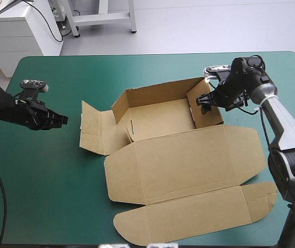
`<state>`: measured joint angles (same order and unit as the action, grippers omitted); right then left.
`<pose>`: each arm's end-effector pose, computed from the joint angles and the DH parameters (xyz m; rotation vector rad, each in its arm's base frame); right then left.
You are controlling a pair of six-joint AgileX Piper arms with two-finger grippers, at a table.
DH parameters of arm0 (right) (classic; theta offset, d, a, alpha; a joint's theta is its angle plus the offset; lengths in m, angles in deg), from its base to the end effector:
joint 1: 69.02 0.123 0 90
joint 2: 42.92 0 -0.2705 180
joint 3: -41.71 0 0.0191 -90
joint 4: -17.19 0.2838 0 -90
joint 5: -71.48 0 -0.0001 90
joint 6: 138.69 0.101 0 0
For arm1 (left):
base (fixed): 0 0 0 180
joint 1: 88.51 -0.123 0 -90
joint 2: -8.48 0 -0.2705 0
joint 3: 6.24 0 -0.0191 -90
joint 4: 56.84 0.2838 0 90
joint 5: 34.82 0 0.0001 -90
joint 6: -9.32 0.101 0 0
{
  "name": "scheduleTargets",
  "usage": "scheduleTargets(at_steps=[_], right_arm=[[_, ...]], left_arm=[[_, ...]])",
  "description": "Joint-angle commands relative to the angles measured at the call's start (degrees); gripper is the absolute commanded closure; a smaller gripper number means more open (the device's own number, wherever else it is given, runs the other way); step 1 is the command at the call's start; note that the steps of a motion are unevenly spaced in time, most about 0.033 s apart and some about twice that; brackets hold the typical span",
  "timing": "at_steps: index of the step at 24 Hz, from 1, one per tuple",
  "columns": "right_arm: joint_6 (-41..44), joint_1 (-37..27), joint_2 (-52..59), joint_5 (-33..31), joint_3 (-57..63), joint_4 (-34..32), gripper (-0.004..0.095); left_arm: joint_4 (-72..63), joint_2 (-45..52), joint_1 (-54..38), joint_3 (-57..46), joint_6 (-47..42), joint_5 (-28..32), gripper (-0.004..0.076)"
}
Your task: Fold the box
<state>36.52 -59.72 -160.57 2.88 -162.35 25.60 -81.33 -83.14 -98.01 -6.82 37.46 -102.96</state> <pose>0.4328 0.0848 0.2687 -0.3017 2.8126 0.2228 0.3281 0.0155 0.3149 0.3099 2.6410 -0.3932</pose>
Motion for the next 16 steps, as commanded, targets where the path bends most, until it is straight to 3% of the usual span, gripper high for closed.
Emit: scheduleTargets(at_steps=[1, 6, 16], right_arm=[[0.3, 0.6, 1.3, 3.9, -1.2, -0.1, 0.0160], [0.3, 0.6, -1.6, 0.9, -1.2, -0.3, 0.0206], [0.3, 0.6, -2.0, 6.7, -1.2, -0.1, 0.0215]], left_arm=[[-2.0, 2.2, 0.2, 1.4, -0.3, 1.4, 0.0731], [-2.0, 2.2, 0.2, 1.4, -0.3, 1.4, 0.0731], [-2.0, 2.2, 0.2, 1.4, 0.0, 1.5, 0.0732]])
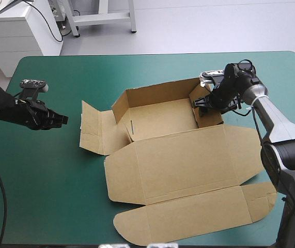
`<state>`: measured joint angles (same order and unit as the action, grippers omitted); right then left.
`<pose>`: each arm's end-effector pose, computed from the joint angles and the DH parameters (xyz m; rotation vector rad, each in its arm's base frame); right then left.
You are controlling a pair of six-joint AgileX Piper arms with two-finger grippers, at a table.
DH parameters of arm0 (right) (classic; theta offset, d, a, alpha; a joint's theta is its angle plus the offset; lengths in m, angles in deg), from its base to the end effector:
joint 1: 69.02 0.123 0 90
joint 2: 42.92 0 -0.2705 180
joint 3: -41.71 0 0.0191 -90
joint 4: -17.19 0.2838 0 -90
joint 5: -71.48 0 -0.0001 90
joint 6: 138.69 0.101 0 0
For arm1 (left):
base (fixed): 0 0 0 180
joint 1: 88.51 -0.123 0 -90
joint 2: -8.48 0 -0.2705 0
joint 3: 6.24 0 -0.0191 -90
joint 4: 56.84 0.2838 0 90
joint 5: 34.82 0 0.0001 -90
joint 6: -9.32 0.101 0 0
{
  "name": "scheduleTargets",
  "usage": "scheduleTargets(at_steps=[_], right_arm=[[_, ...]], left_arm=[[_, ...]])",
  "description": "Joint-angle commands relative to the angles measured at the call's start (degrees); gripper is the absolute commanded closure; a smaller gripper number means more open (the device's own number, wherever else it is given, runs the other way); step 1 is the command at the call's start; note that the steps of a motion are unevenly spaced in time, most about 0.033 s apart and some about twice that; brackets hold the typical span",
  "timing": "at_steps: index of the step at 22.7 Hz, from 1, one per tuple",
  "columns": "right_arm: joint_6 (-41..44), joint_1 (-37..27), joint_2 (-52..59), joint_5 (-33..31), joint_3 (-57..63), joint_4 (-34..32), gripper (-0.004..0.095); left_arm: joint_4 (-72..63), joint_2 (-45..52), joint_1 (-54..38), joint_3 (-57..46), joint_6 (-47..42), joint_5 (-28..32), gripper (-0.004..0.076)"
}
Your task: Fold the box
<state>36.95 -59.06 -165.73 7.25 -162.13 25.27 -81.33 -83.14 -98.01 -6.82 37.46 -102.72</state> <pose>0.4500 0.0920 0.2291 -0.2947 2.8328 0.2143 0.3285 0.0156 0.3150 0.3082 2.6376 -0.3907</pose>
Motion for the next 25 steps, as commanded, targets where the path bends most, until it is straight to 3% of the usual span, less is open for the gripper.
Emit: scheduleTargets(at_steps=[1, 7, 9, 11, 12, 15, 18, 21, 25], right_arm=[[-0.1, -0.1, 3.2, 2.8, -1.5, 0.2, 0.0217], [-1.8, -0.1, 3.2, 4.1, -1.5, 0.2, 0.0292], [-2.7, -0.1, 3.2, 3.2, -1.5, 0.2, 0.0473], [-5.1, -0.1, 3.2, 2.6, -1.5, 0.0, 0.0854], [-5.7, -0.1, 3.2, 2.6, -1.6, 0.0, 0.0907], [-5.7, -0.1, 3.2, 0.2, -3.7, -0.9, 0.0916], [-5.6, -0.1, 3.3, -7.2, -9.7, -6.2, 0.0916], [-5.1, -0.1, 9.2, -7.1, -10.2, -8.1, 0.0916], [-3.1, -0.1, 19.1, -7.1, -9.1, -4.4, 0.0919]], left_arm=[[-2.0, 2.2, 0.2, 1.4, 0.0, 1.3, 0.0731], [-2.0, 2.2, 0.2, 1.4, 0.0, 1.1, 0.0732], [-2.0, 2.2, 0.2, 1.4, 0.0, 0.8, 0.0731], [-2.0, 2.2, 0.2, 1.4, 0.0, 0.2, 0.0731], [-2.0, 2.2, 0.2, 1.4, 0.0, -0.7, 0.0731], [-2.8, 2.1, 0.2, 1.4, 0.0, -4.4, 0.0731], [-2.8, 2.1, 0.2, 1.4, 0.4, -4.3, 0.0731], [-2.8, 2.1, 0.2, 1.4, 0.4, -4.0, 0.0731], [-2.7, 1.8, 0.2, 1.4, 0.4, 0.8, 0.0731]])
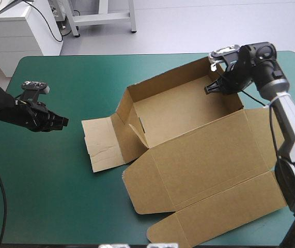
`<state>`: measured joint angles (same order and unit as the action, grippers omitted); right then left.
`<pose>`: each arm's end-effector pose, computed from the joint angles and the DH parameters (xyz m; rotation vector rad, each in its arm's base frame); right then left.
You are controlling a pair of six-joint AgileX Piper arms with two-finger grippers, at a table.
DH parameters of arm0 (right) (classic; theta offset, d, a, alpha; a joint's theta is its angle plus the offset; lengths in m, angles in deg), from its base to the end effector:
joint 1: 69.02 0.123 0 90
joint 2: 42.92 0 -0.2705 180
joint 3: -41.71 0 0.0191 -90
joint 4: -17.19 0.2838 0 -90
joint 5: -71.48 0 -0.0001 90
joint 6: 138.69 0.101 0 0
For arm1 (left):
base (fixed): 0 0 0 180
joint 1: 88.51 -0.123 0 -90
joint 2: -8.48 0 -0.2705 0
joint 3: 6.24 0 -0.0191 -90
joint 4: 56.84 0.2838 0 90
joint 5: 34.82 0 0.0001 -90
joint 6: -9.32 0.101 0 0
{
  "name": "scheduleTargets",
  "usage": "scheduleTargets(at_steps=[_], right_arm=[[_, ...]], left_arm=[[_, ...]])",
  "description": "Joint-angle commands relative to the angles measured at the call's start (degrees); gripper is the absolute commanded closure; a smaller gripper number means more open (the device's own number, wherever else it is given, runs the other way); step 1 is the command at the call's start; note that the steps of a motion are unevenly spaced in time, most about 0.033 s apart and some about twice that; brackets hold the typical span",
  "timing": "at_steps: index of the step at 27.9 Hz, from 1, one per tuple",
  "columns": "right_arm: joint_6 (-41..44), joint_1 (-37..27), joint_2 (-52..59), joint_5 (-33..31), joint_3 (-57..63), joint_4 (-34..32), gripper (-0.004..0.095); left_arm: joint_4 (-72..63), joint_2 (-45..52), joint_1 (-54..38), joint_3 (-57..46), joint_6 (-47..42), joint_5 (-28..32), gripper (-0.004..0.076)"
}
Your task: Fold the box
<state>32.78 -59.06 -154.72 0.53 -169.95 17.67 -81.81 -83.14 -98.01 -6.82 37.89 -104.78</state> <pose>0.4190 0.0744 0.3531 -0.4228 2.6030 0.0199 0.3253 0.0138 0.3143 0.3295 2.6608 -0.4198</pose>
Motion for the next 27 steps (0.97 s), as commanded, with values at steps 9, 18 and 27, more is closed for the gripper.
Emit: scheduleTargets(at_steps=[9, 18, 27], right_arm=[[-2.1, -0.1, 22.8, -0.4, -0.1, 3.5, 0.0924], [-2.4, -0.1, 27.6, -0.4, -0.1, 4.7, 0.0924], [-2.4, -0.1, 27.8, -0.4, -0.1, 4.9, 0.0924]], left_arm=[[-3.1, -2.8, 0.2, 1.4, 0.0, 12.5, 0.0731], [-7.4, -8.8, 0.2, 1.4, 0.0, 15.1, 0.0731], [-1.5, -10.8, 0.2, 1.4, -0.3, 17.7, 0.0731]])
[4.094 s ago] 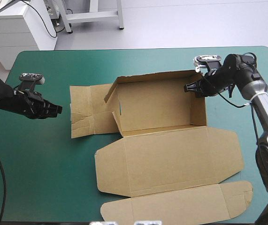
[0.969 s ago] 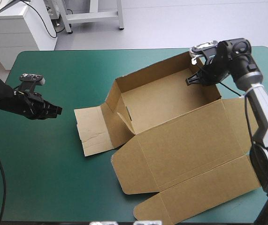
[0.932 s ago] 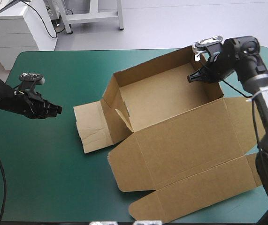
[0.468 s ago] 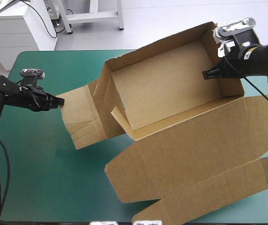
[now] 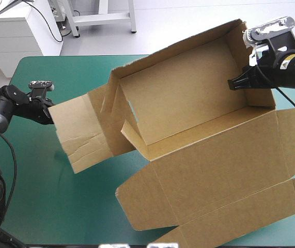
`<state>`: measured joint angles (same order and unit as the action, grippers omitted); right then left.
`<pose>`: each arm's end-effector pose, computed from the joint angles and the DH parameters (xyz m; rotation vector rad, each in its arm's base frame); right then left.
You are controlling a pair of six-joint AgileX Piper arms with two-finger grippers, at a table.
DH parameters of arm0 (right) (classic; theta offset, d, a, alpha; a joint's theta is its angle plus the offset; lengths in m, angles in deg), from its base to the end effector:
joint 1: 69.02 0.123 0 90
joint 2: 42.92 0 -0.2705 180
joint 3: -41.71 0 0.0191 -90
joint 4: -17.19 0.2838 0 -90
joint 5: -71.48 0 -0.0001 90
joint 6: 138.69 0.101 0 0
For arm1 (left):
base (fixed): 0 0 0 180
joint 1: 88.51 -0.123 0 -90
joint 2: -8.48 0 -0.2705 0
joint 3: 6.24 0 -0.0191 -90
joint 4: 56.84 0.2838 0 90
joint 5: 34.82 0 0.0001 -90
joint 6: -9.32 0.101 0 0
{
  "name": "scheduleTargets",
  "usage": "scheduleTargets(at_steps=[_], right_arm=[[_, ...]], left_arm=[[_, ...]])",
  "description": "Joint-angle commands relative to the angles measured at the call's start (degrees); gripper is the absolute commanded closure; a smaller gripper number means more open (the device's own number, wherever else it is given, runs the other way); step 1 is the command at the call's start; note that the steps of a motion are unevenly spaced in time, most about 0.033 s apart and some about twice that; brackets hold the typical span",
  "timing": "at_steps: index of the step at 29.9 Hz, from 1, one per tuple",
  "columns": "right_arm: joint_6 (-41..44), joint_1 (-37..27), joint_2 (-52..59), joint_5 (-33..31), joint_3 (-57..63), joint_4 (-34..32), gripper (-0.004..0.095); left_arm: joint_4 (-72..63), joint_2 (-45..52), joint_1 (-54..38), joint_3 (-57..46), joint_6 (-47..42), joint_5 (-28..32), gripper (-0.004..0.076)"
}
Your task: Fold the box
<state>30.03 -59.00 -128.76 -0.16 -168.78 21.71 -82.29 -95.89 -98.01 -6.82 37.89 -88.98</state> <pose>0.2778 0.0568 0.5093 -0.4229 2.1739 0.0845 0.3848 0.0287 0.2436 0.1807 2.6429 -0.3585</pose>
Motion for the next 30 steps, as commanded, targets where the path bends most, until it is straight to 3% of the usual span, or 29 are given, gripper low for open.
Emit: scheduleTargets(at_steps=[1, 5, 9, 14, 18, 26, 30], right_arm=[[0.3, -0.1, 1.8, 0.3, -1.3, 0.9, 0.0924], [0.7, -0.1, 1.8, 0.3, -1.3, 0.9, 0.0924], [0.7, -0.1, 0.8, 1.1, -1.3, 4.6, 0.0924], [0.6, -0.1, -2.8, 4.0, -1.5, 6.4, 0.0923], [1.7, -0.1, -6.3, 4.9, -1.5, 6.2, 0.0923], [4.2, -0.1, -10.1, 10.3, -1.6, 3.4, 0.0923], [4.7, -0.1, -11.2, 11.6, -1.7, 3.5, 0.0923]], left_arm=[[-0.7, 1.8, 0.2, 1.4, -0.3, 2.2, 0.0731], [-2.9, 0.9, 0.2, 1.2, -0.5, 1.2, 0.0731], [-13.4, 0.6, 0.2, 1.2, 0.5, -2.0, 0.0731], [-30.9, 0.6, 0.3, 1.2, 7.8, -9.8, 0.0731], [-36.9, 1.3, 0.3, 1.2, 9.2, -15.7, 0.0732], [-43.2, 7.4, 0.5, 1.2, 9.5, -16.8, 0.0732], [-42.1, 10.4, 5.3, 1.2, 9.1, -15.5, 0.0732]])
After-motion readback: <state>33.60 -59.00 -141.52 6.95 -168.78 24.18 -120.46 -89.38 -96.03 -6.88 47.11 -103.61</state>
